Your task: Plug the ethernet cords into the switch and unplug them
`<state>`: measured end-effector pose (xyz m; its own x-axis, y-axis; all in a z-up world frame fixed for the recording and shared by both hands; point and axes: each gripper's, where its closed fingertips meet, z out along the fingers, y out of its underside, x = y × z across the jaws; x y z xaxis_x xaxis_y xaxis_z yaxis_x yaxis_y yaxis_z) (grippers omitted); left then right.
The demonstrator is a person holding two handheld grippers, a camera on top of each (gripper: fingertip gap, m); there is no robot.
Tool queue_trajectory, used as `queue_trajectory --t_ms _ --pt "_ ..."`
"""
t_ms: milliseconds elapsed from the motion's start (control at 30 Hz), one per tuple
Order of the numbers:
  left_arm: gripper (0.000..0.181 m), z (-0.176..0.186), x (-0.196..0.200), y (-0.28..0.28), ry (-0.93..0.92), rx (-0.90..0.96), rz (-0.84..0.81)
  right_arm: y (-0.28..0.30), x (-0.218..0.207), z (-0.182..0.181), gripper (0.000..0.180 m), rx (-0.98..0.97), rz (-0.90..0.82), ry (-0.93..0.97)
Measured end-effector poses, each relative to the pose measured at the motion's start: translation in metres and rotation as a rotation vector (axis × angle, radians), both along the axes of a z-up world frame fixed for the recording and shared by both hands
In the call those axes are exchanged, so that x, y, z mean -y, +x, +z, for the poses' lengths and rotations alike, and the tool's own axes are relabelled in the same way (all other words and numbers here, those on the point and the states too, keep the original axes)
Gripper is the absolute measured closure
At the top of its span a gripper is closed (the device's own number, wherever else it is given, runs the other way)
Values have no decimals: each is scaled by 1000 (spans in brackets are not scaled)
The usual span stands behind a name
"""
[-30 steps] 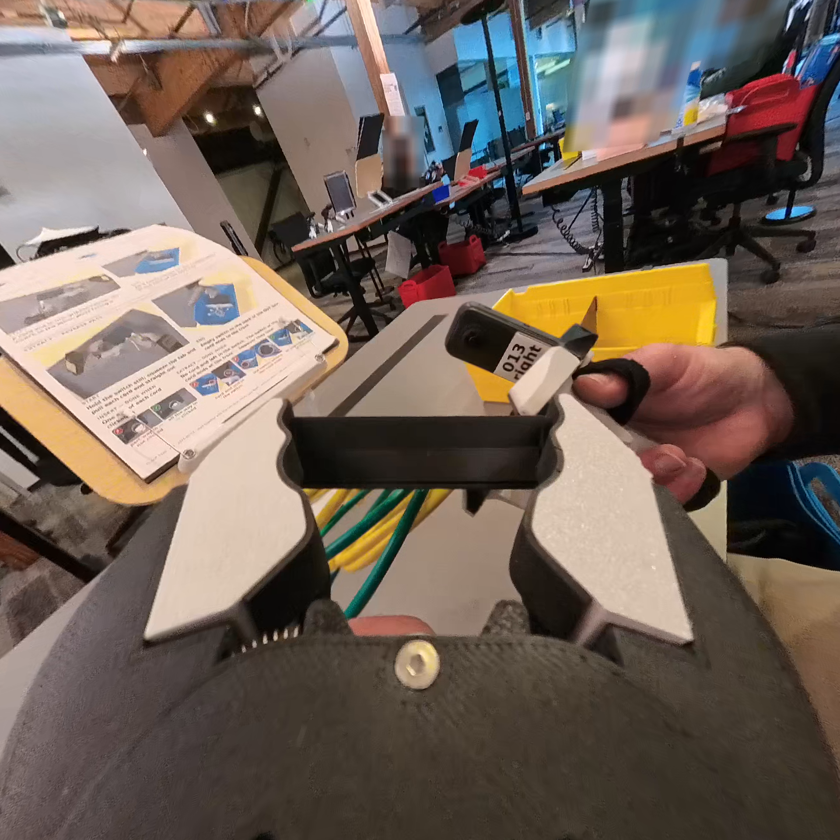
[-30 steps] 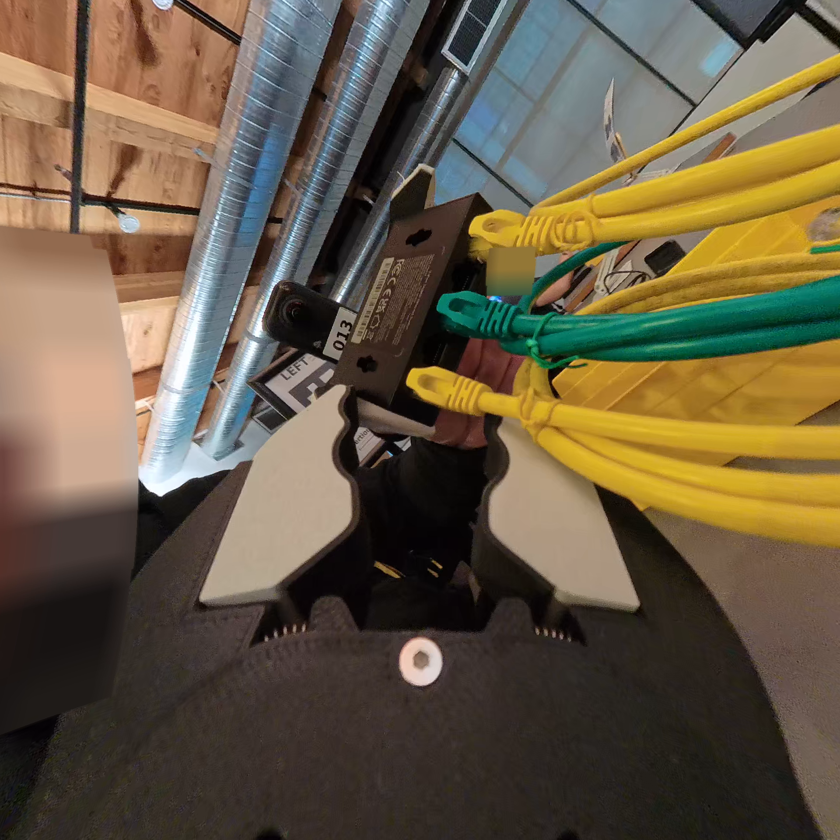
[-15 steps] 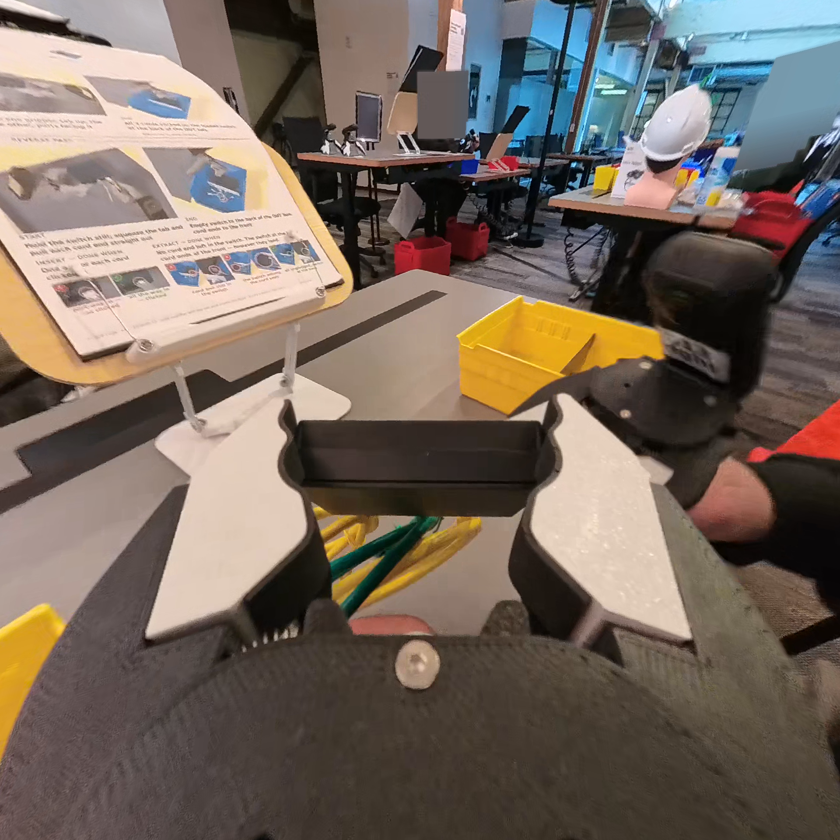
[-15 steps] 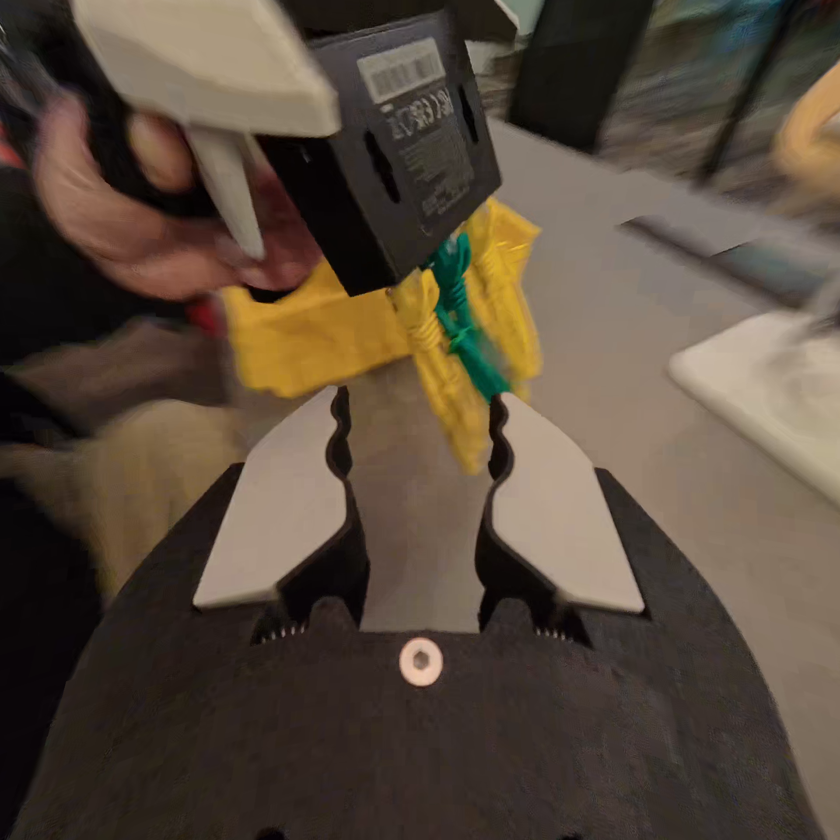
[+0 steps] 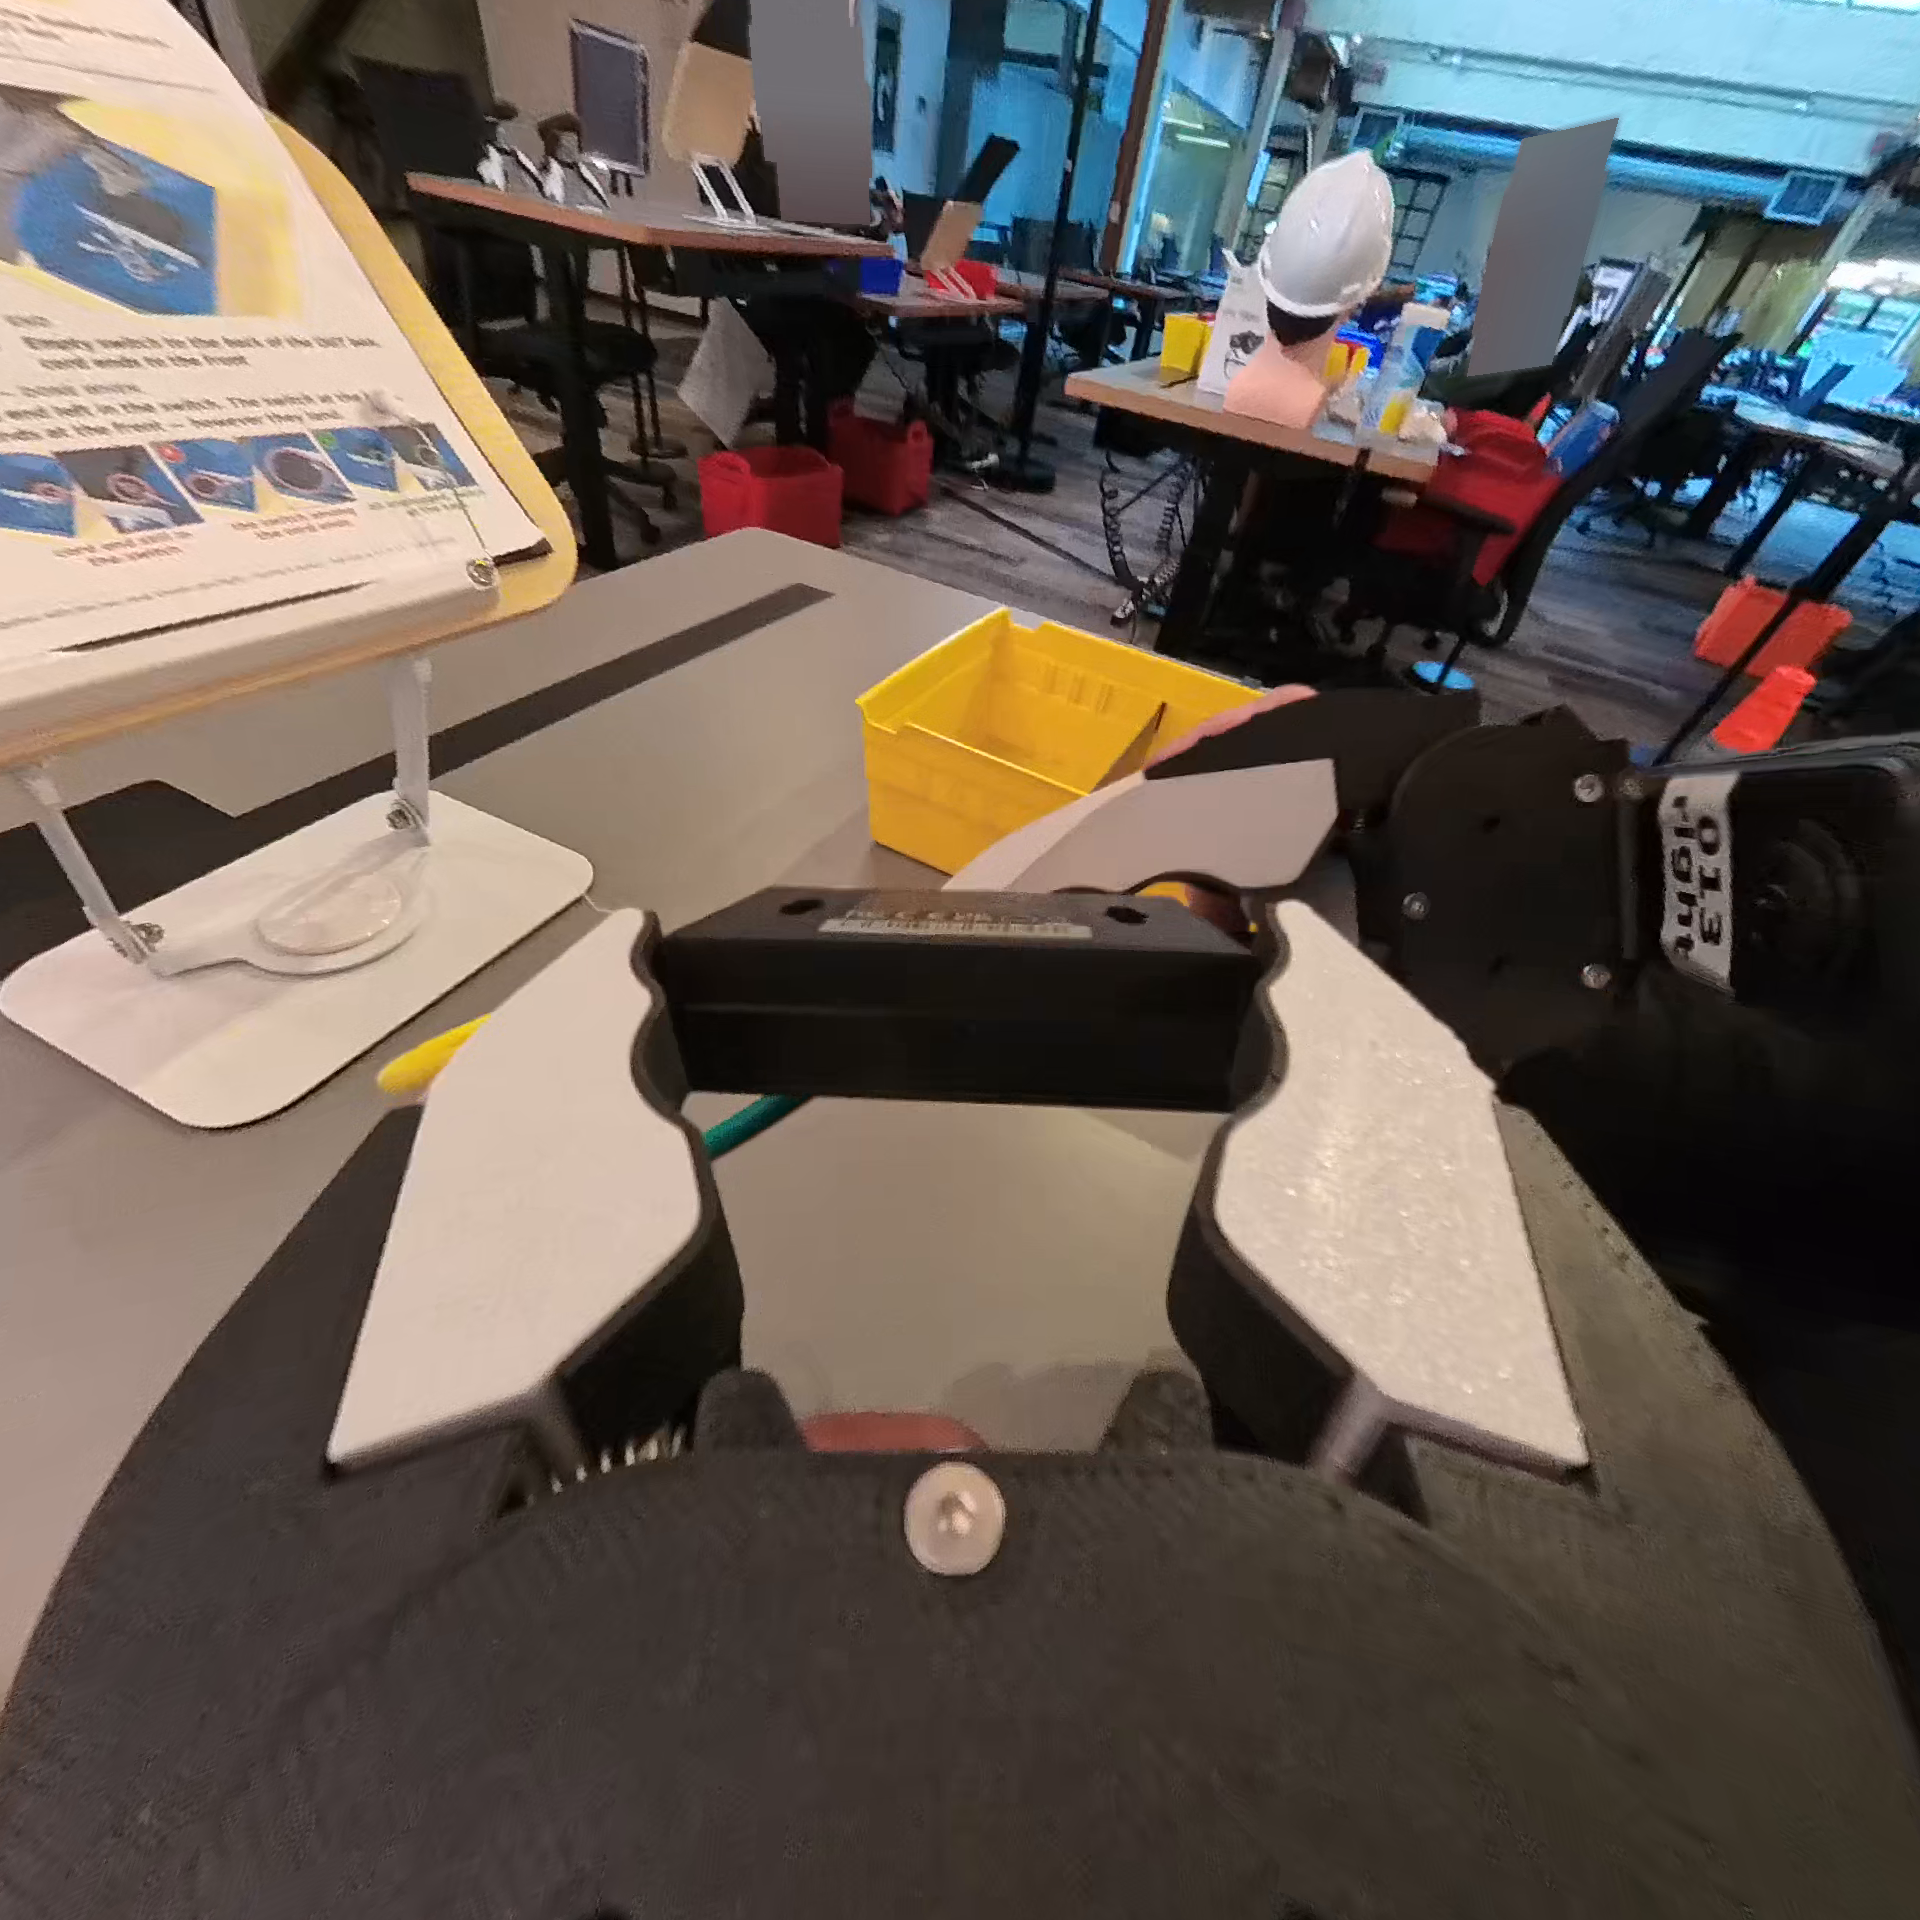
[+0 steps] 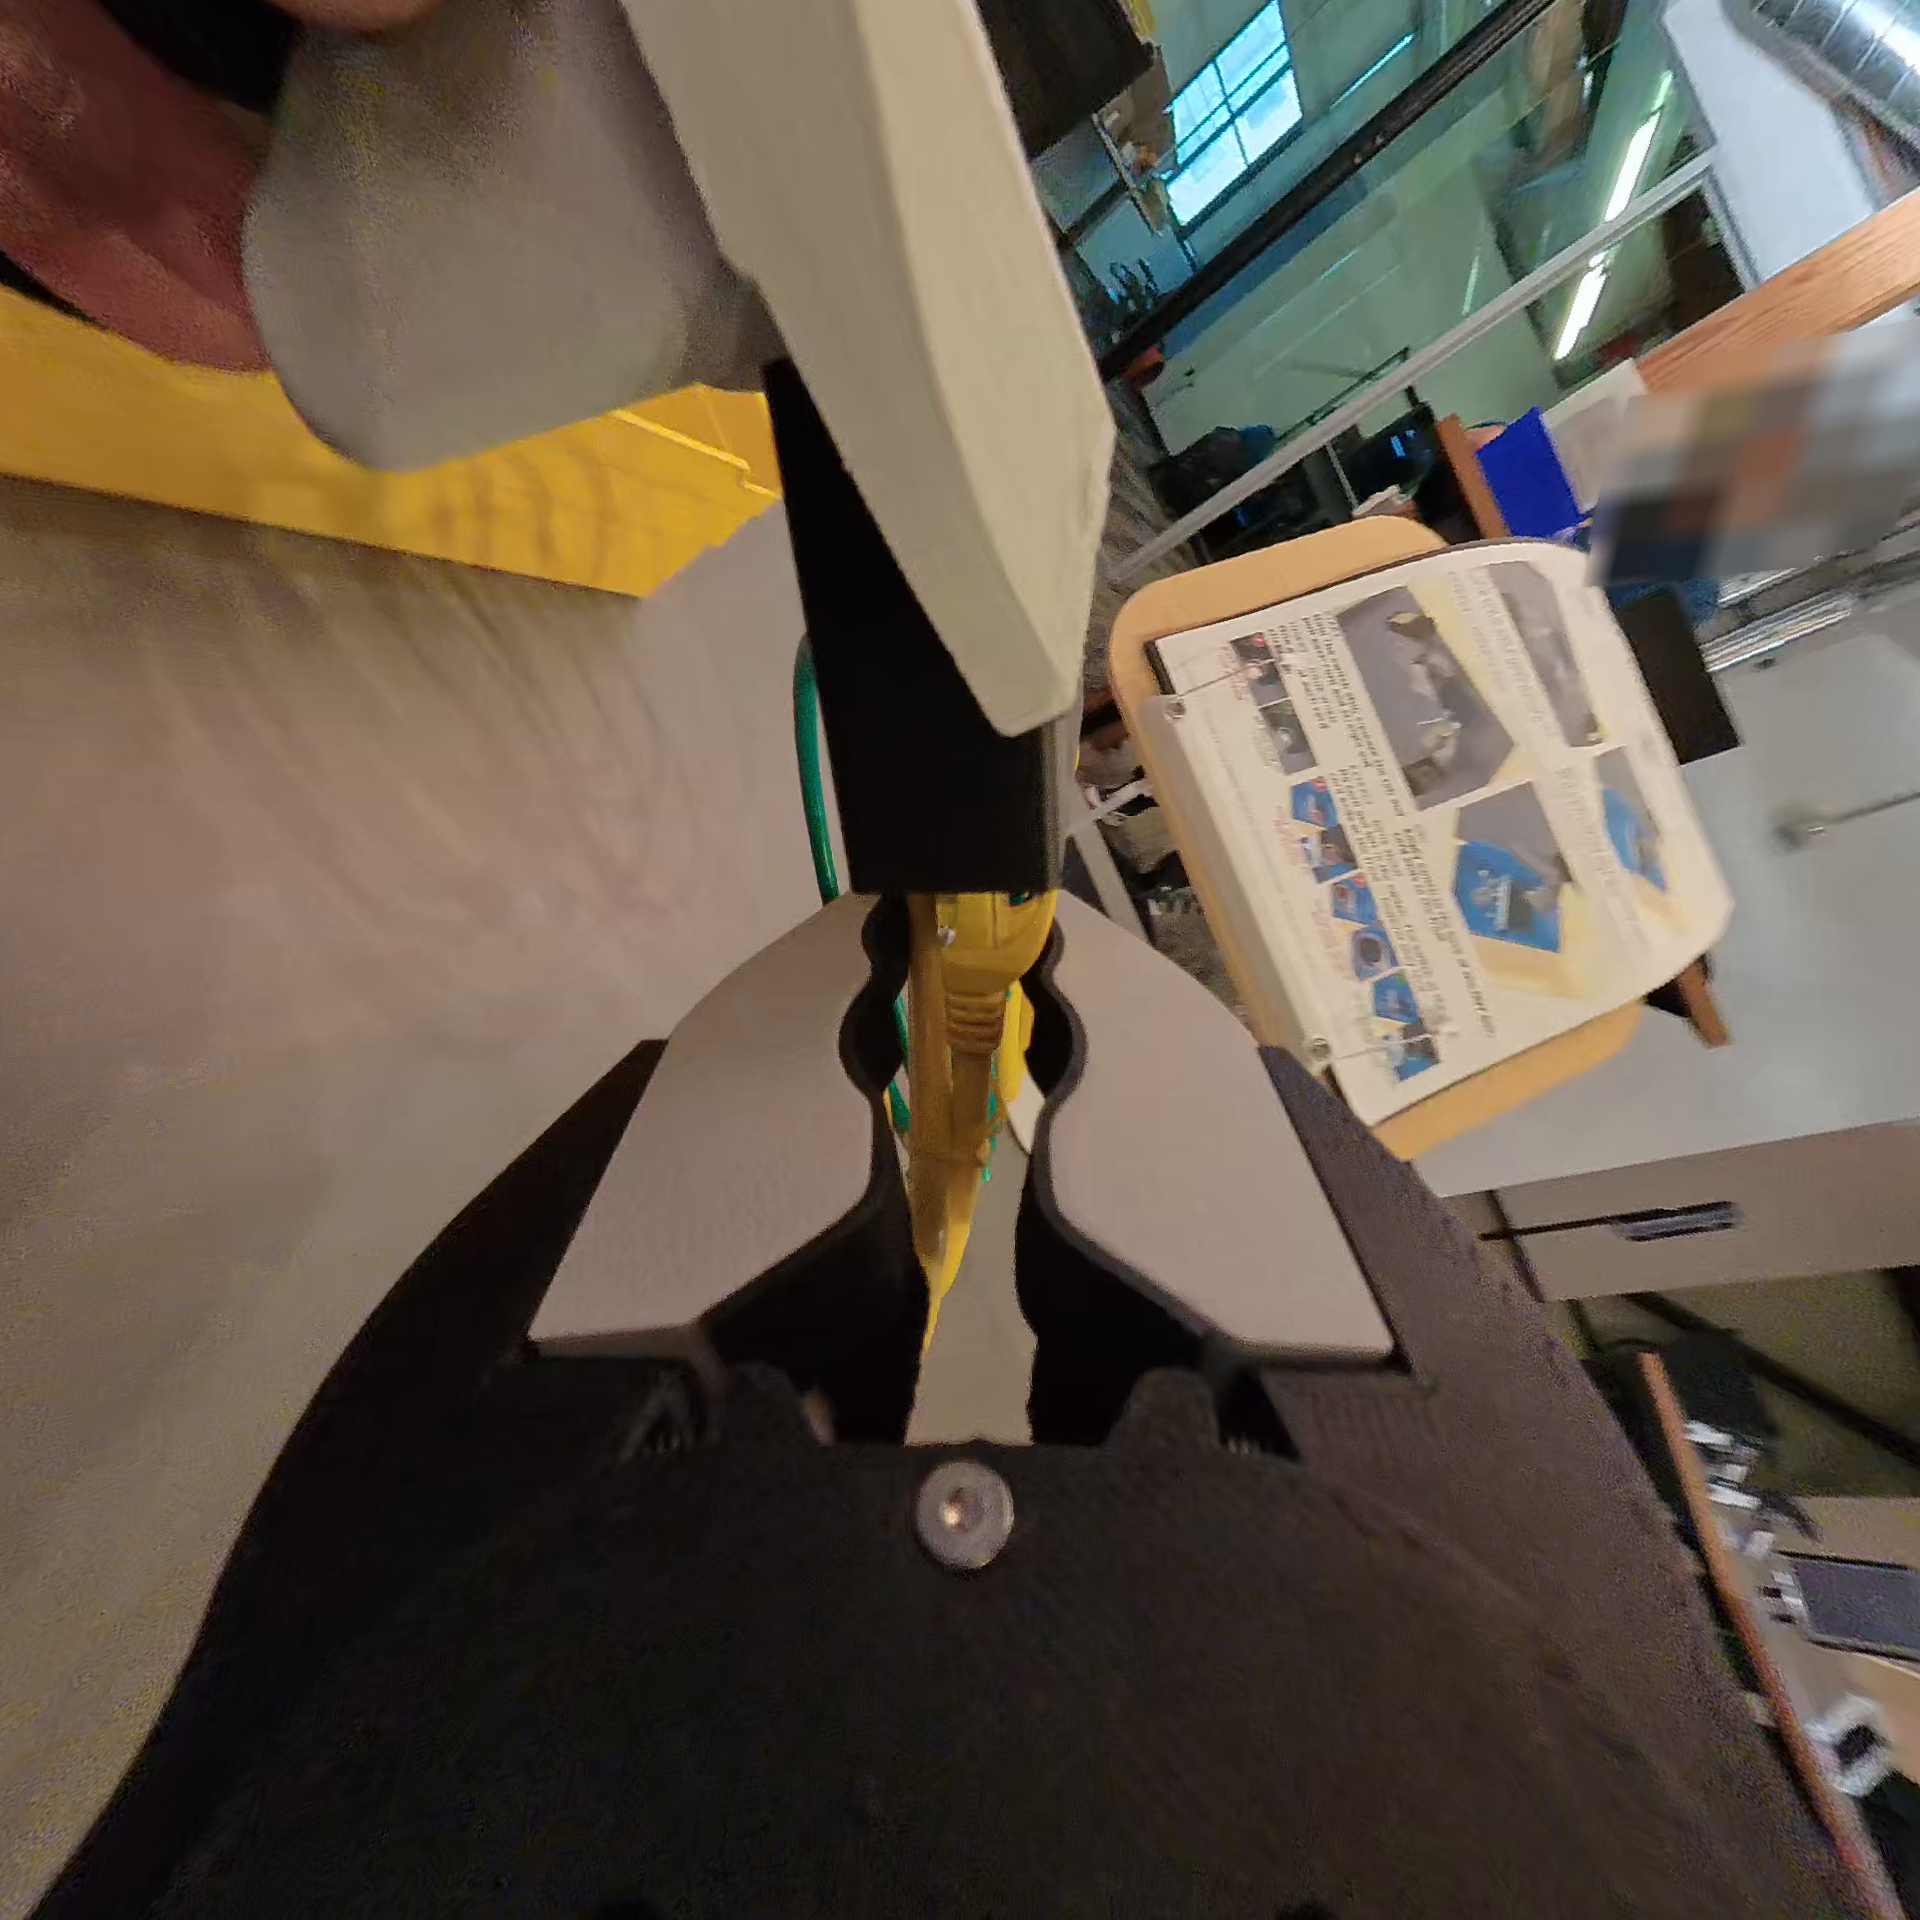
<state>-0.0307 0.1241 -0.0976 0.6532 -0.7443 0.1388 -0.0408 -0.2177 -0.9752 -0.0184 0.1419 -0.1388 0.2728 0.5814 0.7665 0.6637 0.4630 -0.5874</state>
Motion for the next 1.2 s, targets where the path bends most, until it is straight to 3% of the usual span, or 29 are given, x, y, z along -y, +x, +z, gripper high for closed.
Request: queue_trajectory --t_ms 133,267,433,533,1200 --pt "66 -22 2 7 -59 -114 -47 8 -1 7 160 38 -23 92" --pt "71 -20 3 9 -35 -100 -61 12 0 9 160 113 -14 145" --pt "62 -13 2 3 -7 -89 -44 16 -5 0 160 156 -28 155" --pt "76 -21 2 4 -30 -113 -55 13 -3 -2 160 160 -21 149" --pt "80 -22 4 4 -30 -122 -65 16 -3 -4 160 229 -29 203"
